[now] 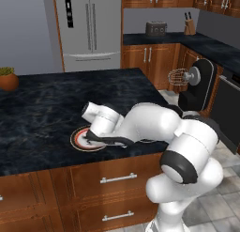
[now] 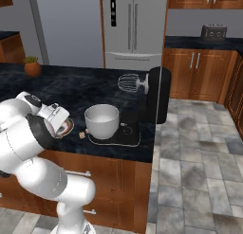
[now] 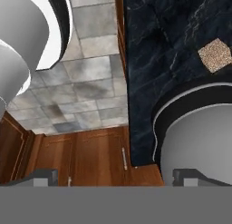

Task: Add butter and sugar cubes to the stand mixer bowl and then turn on the stand mixer to begin making frosting.

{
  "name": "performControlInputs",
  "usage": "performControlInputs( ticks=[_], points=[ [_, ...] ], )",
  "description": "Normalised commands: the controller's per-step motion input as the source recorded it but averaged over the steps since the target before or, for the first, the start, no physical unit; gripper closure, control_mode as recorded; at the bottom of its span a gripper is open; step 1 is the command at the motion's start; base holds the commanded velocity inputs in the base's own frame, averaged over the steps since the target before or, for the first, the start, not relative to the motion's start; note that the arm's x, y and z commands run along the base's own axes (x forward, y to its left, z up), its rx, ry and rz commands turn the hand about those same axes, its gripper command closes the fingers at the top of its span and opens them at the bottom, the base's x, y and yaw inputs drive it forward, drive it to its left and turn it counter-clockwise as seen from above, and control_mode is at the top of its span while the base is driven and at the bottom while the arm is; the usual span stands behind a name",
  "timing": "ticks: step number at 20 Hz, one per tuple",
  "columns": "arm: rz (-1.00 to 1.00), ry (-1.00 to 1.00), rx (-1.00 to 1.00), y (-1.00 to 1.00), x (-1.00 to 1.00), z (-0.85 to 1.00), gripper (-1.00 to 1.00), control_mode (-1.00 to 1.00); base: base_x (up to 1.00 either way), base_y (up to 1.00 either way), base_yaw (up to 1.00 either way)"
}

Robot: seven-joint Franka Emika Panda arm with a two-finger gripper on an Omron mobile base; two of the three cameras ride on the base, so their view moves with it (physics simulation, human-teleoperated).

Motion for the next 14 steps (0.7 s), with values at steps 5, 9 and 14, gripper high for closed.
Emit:
performControlInputs(
  ticks=[5, 9, 14],
  points=[
    [0.08, 0.00, 0.03, -0.05, 0.33, -0.18, -1.00, -1.00, 0.00, 0.00, 0.00],
    [0.04, 0.00, 0.00, 0.00, 0.34, -0.19, -1.00, -1.00, 0.00, 0.00, 0.00],
    [0.01, 0.00, 0.00, 0.00, 0.34, -0.24, -1.00, -1.00, 0.00, 0.00, 0.00]
  ],
)
